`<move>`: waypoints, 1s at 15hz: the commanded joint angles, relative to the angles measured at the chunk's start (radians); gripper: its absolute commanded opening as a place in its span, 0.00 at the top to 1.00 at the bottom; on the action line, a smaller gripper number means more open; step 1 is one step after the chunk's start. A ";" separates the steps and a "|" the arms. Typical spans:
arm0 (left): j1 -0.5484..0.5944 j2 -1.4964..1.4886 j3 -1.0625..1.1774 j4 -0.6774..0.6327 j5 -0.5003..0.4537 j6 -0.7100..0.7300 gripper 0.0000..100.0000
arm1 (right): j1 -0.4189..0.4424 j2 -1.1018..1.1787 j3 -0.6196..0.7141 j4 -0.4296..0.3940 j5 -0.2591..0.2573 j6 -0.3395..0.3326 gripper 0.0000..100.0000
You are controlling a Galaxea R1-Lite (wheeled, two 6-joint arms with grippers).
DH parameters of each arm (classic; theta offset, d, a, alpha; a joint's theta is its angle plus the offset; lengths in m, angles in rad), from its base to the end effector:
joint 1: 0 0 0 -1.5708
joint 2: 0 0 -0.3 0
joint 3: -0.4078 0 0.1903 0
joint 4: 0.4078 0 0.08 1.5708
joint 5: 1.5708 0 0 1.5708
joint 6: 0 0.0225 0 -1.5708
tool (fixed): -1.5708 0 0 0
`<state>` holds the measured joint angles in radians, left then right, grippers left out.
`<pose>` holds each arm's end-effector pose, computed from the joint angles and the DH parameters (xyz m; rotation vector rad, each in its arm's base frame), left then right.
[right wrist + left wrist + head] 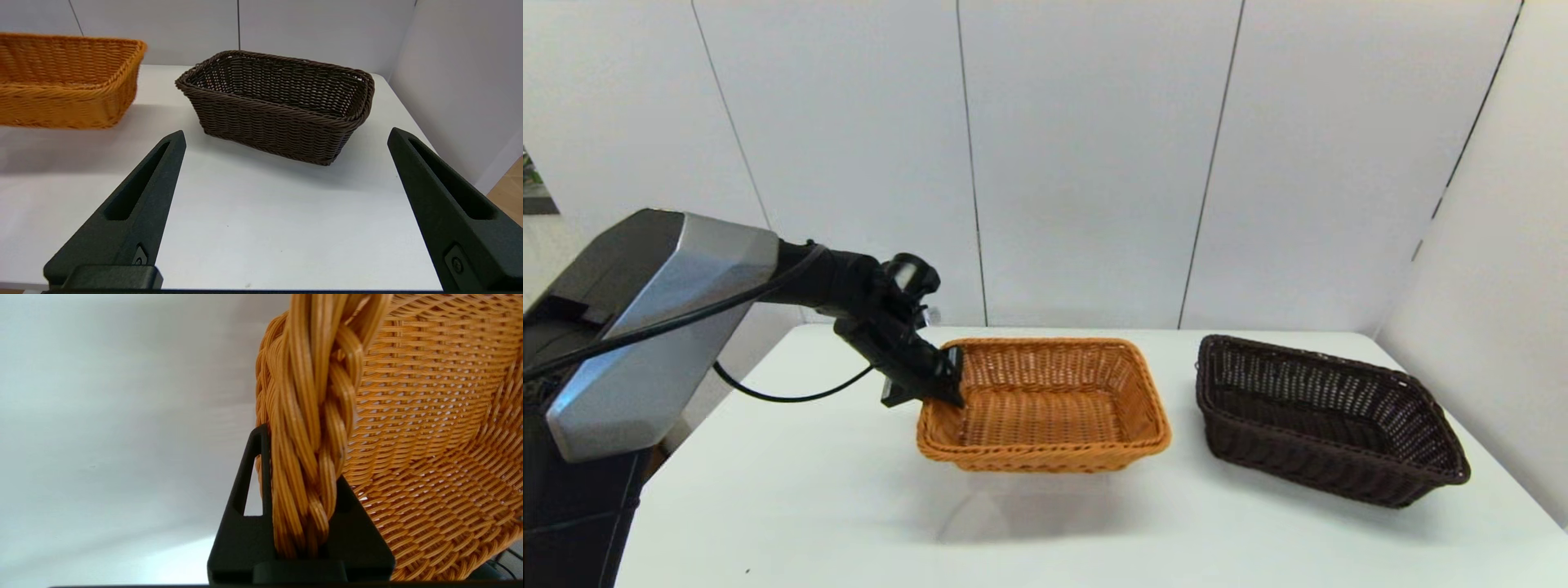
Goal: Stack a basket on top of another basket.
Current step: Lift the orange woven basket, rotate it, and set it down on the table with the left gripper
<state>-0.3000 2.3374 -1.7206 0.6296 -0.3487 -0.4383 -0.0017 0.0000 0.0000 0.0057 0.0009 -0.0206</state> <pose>0.4052 -0.1334 0.0807 -0.3963 1.3685 -0.2750 -0.0228 0.0001 0.0749 -0.0206 0.0057 -0.0007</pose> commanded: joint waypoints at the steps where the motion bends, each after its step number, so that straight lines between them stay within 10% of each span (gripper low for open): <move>1: -0.018 0.056 -0.051 0.042 0.014 -0.036 1.00 | 0.000 0.000 0.000 0.000 0.001 -0.001 0.00; 15: -0.053 0.080 -0.048 0.044 0.050 -0.037 1.00 | 0.000 0.000 0.000 0.000 0.001 -0.001 0.00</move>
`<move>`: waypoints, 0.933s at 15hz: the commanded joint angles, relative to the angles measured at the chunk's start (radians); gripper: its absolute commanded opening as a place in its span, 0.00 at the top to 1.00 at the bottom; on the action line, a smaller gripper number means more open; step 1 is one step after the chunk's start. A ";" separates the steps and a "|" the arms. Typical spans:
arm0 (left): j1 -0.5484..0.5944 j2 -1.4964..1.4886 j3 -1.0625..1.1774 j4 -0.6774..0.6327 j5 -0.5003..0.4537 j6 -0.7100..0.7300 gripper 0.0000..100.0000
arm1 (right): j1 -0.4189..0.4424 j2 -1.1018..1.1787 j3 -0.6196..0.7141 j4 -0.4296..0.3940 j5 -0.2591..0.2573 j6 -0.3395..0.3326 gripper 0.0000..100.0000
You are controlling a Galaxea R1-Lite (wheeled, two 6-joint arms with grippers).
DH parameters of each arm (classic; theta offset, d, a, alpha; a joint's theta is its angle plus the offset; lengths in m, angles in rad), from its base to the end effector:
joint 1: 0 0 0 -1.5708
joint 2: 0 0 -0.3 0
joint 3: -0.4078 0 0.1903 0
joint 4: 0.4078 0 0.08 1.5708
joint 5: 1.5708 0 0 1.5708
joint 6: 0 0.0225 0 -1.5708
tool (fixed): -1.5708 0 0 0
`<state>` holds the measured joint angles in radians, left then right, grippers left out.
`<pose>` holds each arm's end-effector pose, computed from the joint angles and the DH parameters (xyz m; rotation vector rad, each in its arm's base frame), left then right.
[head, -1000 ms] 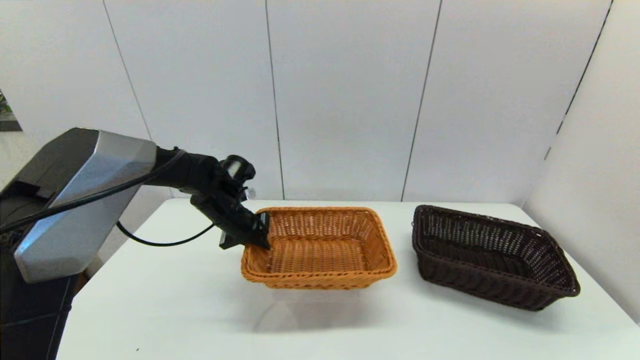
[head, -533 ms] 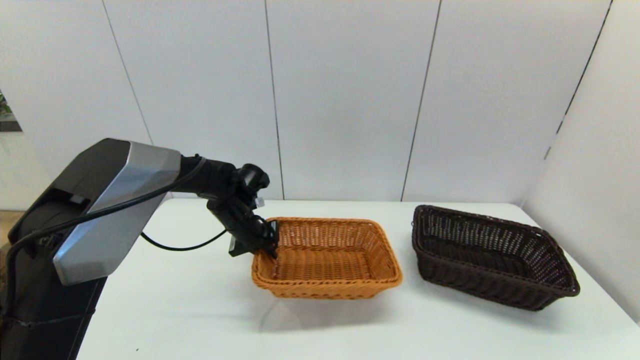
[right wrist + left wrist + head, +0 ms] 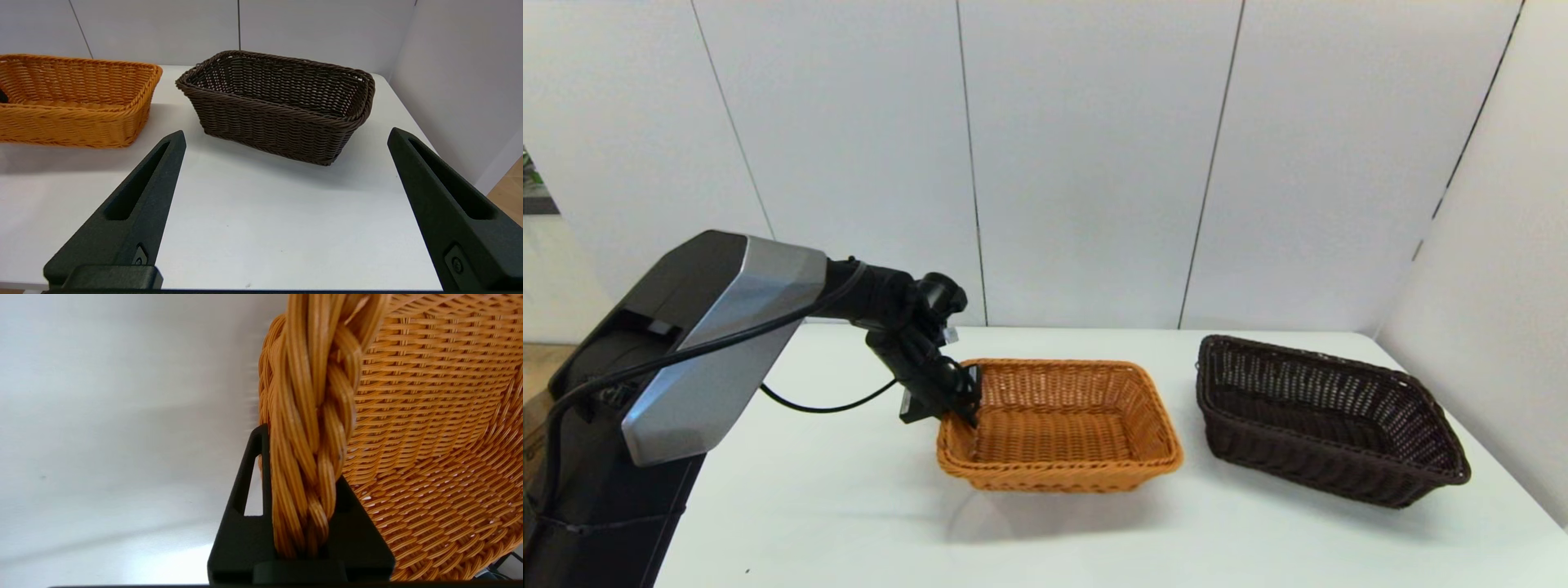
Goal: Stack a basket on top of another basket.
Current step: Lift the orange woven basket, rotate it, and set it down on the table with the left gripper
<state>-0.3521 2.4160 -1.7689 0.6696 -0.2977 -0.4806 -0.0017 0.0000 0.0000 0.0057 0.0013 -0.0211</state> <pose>0.4059 -0.1562 0.0557 -0.3570 1.4392 -0.2193 -0.0228 0.0001 0.0749 -0.0211 0.0057 -0.0003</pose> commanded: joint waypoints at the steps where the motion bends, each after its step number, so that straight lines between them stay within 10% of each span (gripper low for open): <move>1: -0.002 0.003 -0.001 0.004 -0.003 0.008 1.00 | 0.000 0.000 0.000 0.000 0.000 0.000 0.00; 14: -0.030 0.029 -0.004 0.016 0.104 0.037 1.00 | 0.000 0.000 0.000 0.000 0.000 0.000 0.00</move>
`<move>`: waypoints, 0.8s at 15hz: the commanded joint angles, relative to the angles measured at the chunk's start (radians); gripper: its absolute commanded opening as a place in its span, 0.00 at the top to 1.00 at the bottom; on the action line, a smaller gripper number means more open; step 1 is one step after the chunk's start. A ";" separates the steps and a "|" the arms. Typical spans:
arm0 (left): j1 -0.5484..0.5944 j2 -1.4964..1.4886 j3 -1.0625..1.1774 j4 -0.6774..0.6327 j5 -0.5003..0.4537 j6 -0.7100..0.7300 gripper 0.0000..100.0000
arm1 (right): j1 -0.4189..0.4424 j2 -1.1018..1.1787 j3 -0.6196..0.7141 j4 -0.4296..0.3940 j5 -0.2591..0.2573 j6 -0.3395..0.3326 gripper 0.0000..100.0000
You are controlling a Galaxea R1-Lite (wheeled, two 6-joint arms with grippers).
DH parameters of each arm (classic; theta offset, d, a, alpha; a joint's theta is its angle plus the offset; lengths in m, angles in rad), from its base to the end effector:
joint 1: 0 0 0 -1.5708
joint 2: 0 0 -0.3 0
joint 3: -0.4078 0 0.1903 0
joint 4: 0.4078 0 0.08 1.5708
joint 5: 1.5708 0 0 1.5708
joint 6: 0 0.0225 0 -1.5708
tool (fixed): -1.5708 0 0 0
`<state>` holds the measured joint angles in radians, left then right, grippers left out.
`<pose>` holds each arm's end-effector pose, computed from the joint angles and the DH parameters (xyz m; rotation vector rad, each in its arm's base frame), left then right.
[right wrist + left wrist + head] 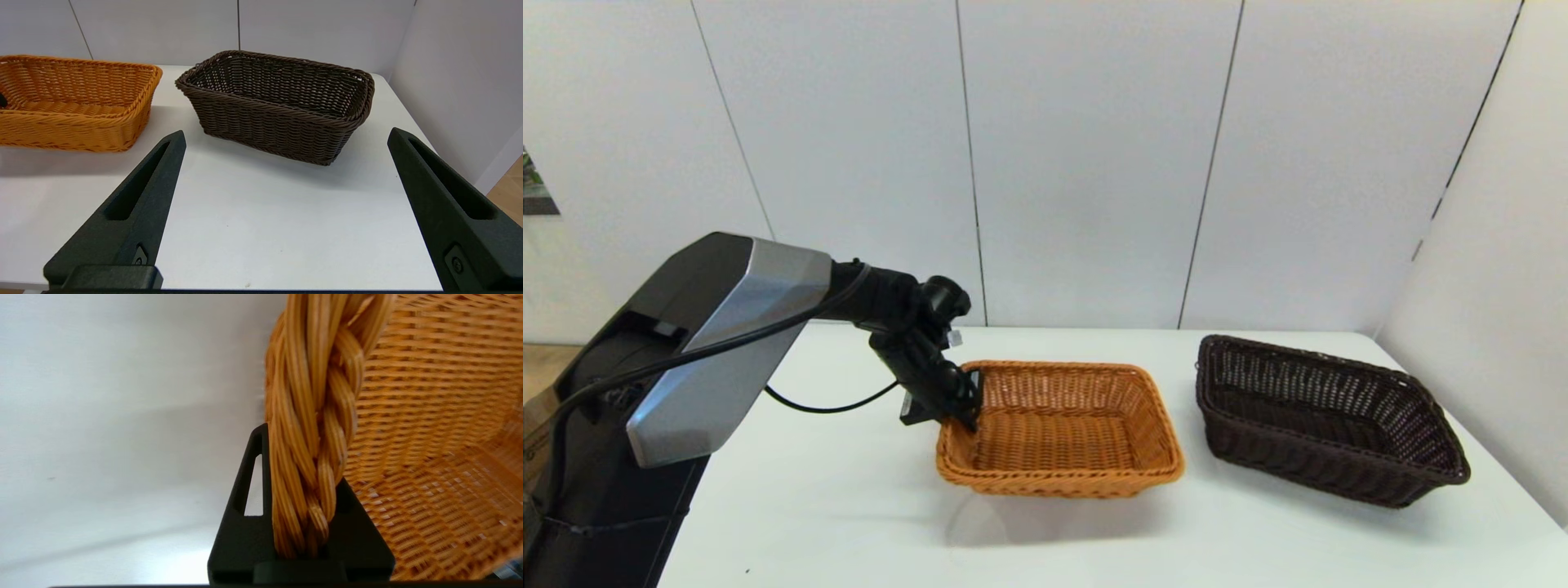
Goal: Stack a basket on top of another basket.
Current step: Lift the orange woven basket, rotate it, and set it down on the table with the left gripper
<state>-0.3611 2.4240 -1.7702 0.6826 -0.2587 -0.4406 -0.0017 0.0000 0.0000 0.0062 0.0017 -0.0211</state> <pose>0.4042 -0.1588 0.0520 -0.2909 1.4412 -0.2161 -0.0228 0.0001 0.0748 -0.0211 0.0062 0.0001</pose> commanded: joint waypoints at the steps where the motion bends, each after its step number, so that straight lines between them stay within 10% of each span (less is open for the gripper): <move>1: -0.022 0.021 -0.003 0.003 0.065 -0.003 1.00 | 0.000 0.000 0.000 0.000 0.000 0.000 0.00; 12: -0.025 0.020 -0.003 0.005 0.070 -0.003 1.00 | 0.000 0.000 0.000 0.000 0.000 0.000 0.00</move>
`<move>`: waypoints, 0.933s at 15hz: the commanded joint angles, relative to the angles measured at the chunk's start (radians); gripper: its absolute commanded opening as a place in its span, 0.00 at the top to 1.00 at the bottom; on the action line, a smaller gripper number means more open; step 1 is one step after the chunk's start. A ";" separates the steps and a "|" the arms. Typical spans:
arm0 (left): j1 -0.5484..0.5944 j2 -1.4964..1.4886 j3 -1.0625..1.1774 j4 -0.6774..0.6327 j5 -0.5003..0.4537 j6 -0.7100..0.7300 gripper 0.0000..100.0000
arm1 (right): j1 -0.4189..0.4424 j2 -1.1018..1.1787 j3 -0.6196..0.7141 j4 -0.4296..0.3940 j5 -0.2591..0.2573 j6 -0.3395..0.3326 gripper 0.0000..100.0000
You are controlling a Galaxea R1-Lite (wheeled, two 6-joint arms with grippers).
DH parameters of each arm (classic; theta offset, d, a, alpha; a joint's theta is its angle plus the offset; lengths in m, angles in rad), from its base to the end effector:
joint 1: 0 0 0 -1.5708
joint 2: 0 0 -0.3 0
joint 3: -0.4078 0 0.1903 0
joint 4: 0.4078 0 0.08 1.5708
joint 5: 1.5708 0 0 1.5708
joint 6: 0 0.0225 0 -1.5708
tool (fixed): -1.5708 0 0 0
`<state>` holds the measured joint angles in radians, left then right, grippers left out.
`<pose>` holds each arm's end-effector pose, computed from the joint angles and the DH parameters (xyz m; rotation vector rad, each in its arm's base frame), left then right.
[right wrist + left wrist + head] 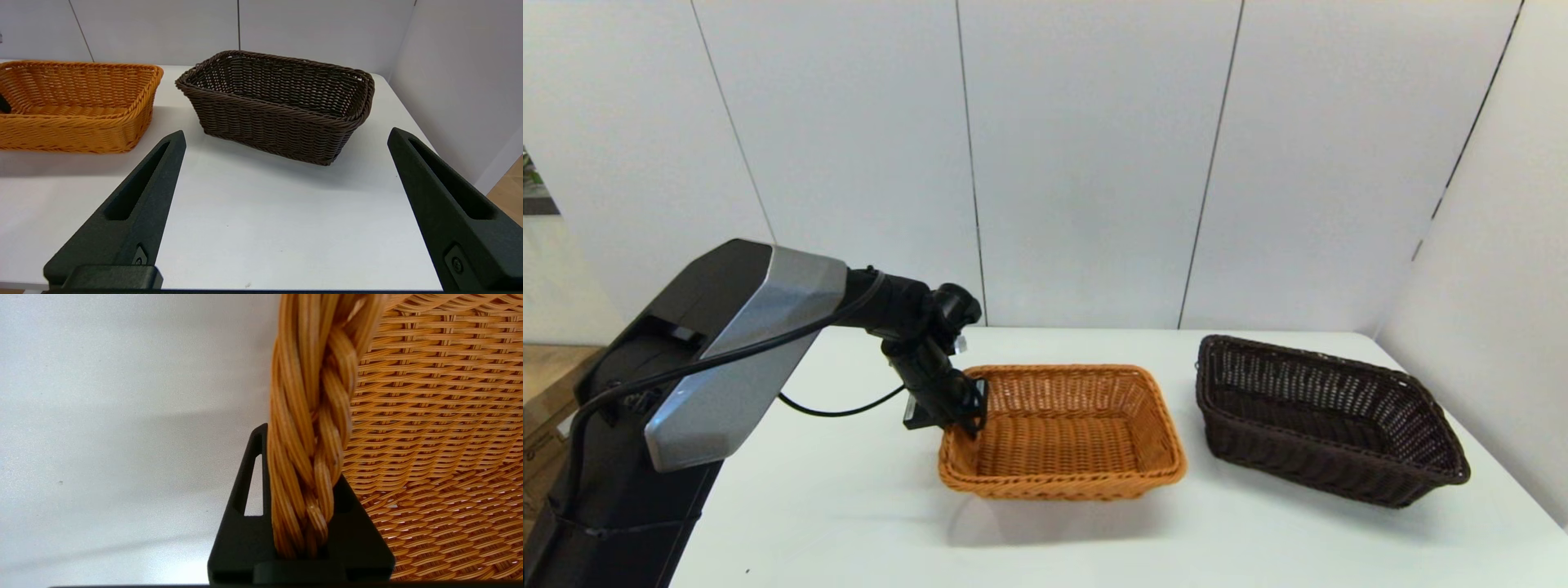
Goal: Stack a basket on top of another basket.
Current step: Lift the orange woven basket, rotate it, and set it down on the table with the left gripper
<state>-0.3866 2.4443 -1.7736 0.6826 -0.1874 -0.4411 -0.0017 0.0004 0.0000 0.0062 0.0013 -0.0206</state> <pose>0.4020 -0.1682 0.0435 -0.2253 1.4378 -0.1732 -0.0228 0.0001 0.0748 -0.0206 0.0066 -0.0003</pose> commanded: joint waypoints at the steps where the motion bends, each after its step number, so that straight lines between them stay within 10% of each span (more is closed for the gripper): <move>1: 0.000 -0.001 0.000 0.005 -0.001 -0.002 1.00 | 0.000 0.000 0.000 0.000 0.000 -0.001 0.00; 6: 0.000 -0.004 0.002 0.006 -0.001 -0.002 1.00 | 0.000 0.000 0.000 0.000 0.000 -0.001 0.00; 7: 0.000 -0.004 0.002 0.006 -0.001 -0.002 0.00 | 0.000 0.000 0.000 0.000 0.000 -0.001 0.00; 14: 0.000 -0.007 0.003 0.006 -0.001 -0.008 0.00 | 0.000 0.000 0.000 0.000 0.000 -0.001 0.00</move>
<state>-0.3866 2.4409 -1.7717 0.6845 -0.1874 -0.4457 -0.0017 0.0000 0.0000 0.0062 0.0013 -0.0206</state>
